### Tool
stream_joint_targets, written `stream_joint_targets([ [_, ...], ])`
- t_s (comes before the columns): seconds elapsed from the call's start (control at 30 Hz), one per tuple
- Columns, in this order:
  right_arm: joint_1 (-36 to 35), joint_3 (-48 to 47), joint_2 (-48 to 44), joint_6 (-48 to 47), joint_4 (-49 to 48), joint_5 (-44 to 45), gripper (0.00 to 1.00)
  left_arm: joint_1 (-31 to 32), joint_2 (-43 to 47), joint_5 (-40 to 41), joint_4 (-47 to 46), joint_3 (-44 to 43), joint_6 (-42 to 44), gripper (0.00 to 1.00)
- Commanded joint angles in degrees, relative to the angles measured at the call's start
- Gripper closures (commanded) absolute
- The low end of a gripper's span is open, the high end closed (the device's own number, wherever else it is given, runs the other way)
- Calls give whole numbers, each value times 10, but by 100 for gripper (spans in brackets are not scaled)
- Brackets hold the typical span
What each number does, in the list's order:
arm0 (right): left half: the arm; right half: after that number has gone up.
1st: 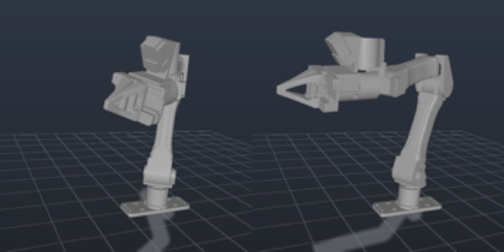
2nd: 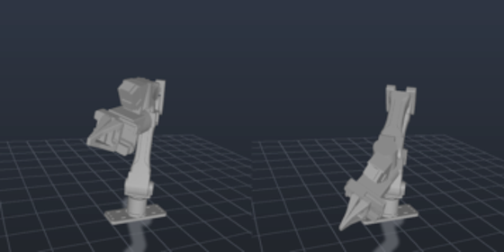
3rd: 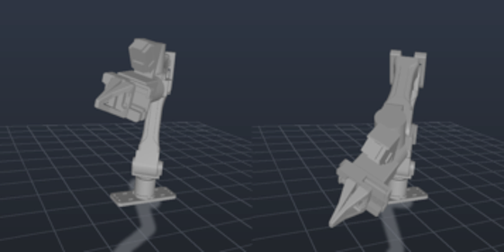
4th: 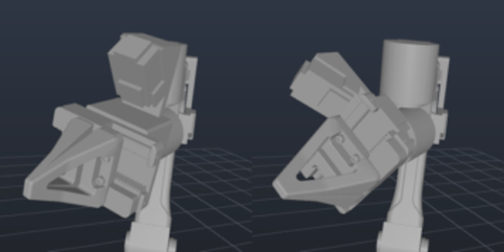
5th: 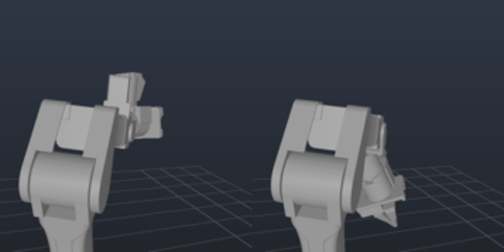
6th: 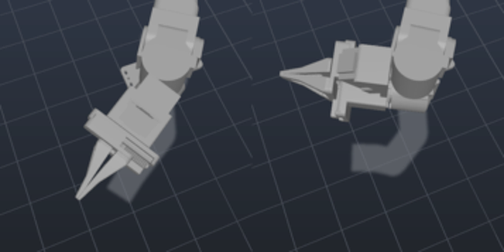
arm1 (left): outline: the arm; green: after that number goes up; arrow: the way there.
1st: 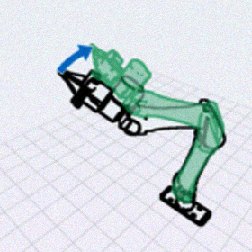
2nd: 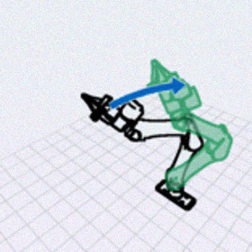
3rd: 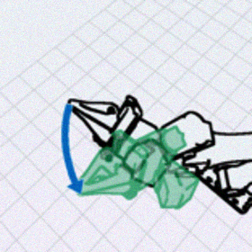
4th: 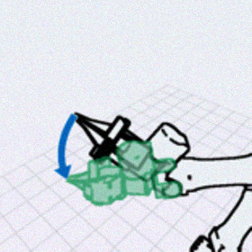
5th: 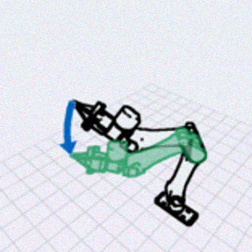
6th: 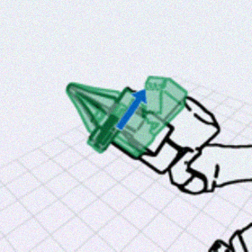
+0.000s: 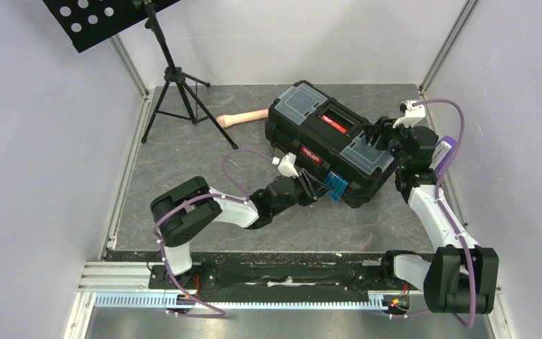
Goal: Pack the tool kit
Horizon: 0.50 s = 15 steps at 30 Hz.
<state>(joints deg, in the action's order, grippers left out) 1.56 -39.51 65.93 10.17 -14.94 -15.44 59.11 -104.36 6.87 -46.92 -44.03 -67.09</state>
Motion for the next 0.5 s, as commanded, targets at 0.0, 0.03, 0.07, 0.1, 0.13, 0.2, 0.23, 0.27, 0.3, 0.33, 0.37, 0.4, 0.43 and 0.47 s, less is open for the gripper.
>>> stream_joint_targets([
  [0.0, -42, 102, 55, 67, 321, -139, 50, 2, -51, 1, -40, -57, -10, 60],
  [0.03, -43, 107, 56, 69, 320, -142, 51, 3, -64, 0, -50, -63, -3, 60],
  [0.07, -44, 114, 56, 70, 318, -144, 52, 3, -73, -1, -53, -67, 1, 60],
  [0.1, -44, 119, 56, 71, 318, -146, 52, 3, -81, -1, -56, -71, 4, 60],
  [0.13, -45, 125, 56, 73, 317, -149, 52, 3, -91, 0, -62, -72, 16, 60],
  [0.2, -46, 136, 57, 75, 313, -159, 53, 2, -107, 7, -68, -73, 21, 60],
  [0.23, -47, 142, 58, 78, 309, -163, 54, 0, -119, 6, -78, -74, 25, 60],
  [0.27, -49, 147, 60, 82, 305, -167, 54, 0, -128, 6, -88, -77, 28, 60],
  [0.3, -52, 152, 62, 86, 300, -172, 54, -1, -139, 6, -94, -81, 34, 60],
  [0.33, -56, 159, 65, 90, 298, -178, 54, -1, -146, 6, -100, -86, 44, 60],
  [0.37, -59, 165, 69, 97, 293, -181, 55, -1, -152, 7, -101, -93, 53, 60],
  [0.4, -61, 174, 69, 103, 286, -185, 56, -1, -155, 10, -99, -98, 61, 60],
  [0.43, -61, 180, 69, 108, 282, -184, 56, -2, -157, 11, -97, -104, 69, 60],
  [0.47, -61, 185, 66, 109, 281, -178, 57, -4, -160, 15, -94, -107, 77, 60],
])
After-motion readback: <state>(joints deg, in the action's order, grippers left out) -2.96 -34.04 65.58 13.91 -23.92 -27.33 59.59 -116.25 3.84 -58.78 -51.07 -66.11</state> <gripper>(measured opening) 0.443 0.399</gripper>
